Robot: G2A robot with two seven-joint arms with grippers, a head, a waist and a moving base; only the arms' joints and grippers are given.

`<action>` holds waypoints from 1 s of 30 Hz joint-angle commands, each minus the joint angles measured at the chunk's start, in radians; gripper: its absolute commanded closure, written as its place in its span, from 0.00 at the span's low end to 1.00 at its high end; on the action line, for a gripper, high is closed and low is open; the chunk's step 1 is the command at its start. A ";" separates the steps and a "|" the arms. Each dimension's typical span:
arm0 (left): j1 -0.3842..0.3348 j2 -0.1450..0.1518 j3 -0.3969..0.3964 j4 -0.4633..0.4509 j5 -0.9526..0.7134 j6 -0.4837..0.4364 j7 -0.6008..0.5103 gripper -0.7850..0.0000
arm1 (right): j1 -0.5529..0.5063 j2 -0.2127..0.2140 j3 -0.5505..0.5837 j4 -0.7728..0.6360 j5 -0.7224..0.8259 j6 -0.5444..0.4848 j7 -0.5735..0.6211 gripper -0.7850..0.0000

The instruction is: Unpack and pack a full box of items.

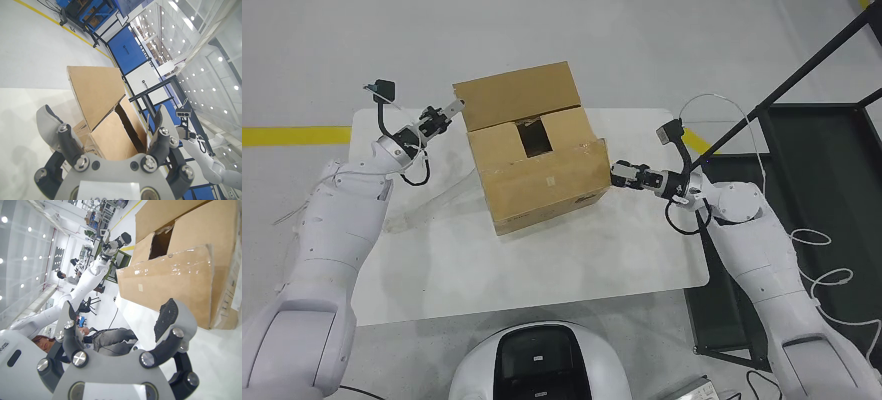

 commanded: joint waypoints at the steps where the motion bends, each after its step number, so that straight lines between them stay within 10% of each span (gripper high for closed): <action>1: 0.010 0.001 -0.003 -0.015 -0.001 0.007 0.000 0.00 | 0.005 0.001 -0.002 0.011 0.038 -0.012 0.056 0.00; 13: 0.060 0.025 -0.042 -0.126 0.015 0.056 -0.029 0.00 | 0.000 0.003 0.007 -0.010 -0.015 -0.022 0.012 0.00; 25: 0.106 0.089 -0.152 -0.209 0.020 0.029 -0.211 0.00 | 0.124 -0.020 -0.080 0.206 -0.279 -0.449 -0.273 0.00; 30: 0.124 0.102 -0.170 -0.235 -0.009 0.021 -0.290 0.00 | 0.211 -0.052 -0.156 0.314 -0.382 -0.450 -0.351 0.00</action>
